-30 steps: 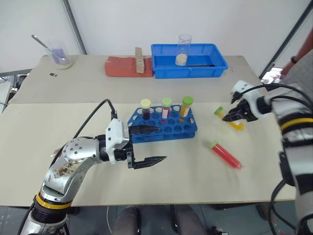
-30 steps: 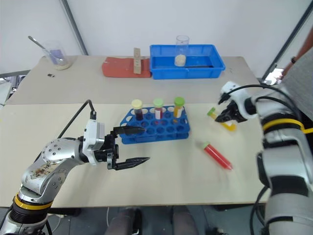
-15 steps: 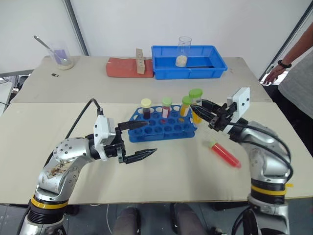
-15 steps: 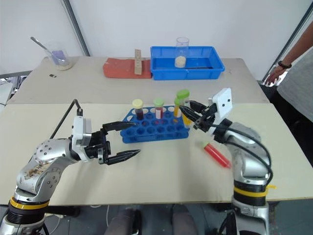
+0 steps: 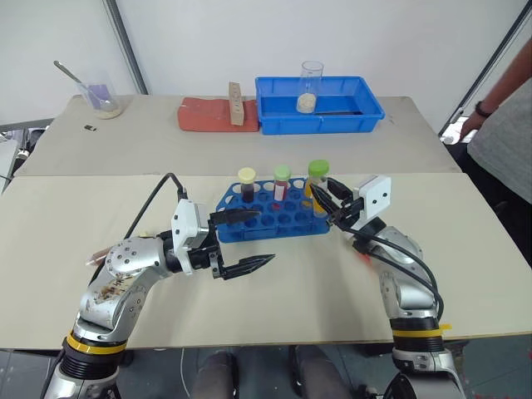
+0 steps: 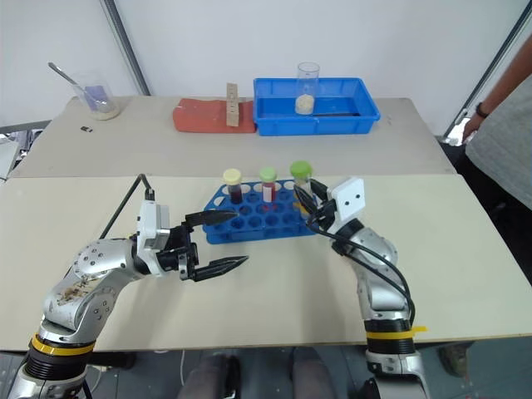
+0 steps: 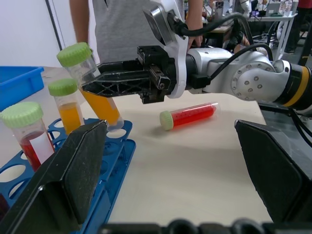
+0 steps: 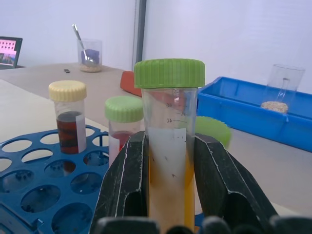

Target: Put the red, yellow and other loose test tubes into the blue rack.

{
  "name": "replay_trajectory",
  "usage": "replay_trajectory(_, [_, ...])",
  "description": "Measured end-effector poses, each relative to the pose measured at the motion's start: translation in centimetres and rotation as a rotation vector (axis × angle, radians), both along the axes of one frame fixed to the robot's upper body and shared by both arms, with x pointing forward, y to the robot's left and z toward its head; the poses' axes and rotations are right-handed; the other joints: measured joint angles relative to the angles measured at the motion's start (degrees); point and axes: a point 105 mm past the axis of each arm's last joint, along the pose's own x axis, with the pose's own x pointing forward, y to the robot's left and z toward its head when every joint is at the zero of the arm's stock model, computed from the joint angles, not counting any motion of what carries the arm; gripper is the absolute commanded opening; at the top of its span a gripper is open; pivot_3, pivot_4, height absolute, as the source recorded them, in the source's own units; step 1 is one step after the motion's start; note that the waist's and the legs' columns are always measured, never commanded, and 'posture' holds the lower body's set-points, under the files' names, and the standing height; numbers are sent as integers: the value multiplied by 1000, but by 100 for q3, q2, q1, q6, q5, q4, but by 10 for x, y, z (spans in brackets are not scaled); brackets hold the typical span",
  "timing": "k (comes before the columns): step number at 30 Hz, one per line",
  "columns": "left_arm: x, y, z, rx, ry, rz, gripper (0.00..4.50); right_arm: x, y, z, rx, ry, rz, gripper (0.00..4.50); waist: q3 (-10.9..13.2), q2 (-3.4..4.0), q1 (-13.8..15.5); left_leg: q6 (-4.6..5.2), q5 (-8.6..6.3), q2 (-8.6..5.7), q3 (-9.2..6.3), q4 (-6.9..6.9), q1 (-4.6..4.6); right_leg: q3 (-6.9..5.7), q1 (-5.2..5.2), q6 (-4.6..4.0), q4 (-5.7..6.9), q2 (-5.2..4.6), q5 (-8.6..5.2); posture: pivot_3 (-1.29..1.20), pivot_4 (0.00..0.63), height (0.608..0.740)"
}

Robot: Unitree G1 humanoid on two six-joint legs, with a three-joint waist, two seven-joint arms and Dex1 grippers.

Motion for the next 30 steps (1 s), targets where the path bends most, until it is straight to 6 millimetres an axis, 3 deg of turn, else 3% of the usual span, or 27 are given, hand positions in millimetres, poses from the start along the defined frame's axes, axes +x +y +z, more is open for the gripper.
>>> replay_trajectory(13, [2, -1, 1, -24, 2, 22, 4500, 0, 2, -9, 0, -31, -14, 933, 0, 0, 1, 0, 0, 0, 0, 1, 5, 0, 4, 5, 0, 0, -3, 0, 150, 740])
replay_trajectory(28, [8, -6, 5, -85, 4, 70, 4500, 0, -4, -20, 140, 21, -97, 933, -1, -1, 7, 0, 0, 0, -1, 1, 4, 0, 6, 5, -2, -1, -4, 0, 150, 740])
replay_trajectory(30, [8, -7, 5, -86, 8, 69, 4500, -1, -5, -21, 149, 26, -96, 2041, -1, -1, 2, 0, 0, 1, -1, 0, 5, 0, 6, 5, -2, 0, -4, 0, 150, 740])
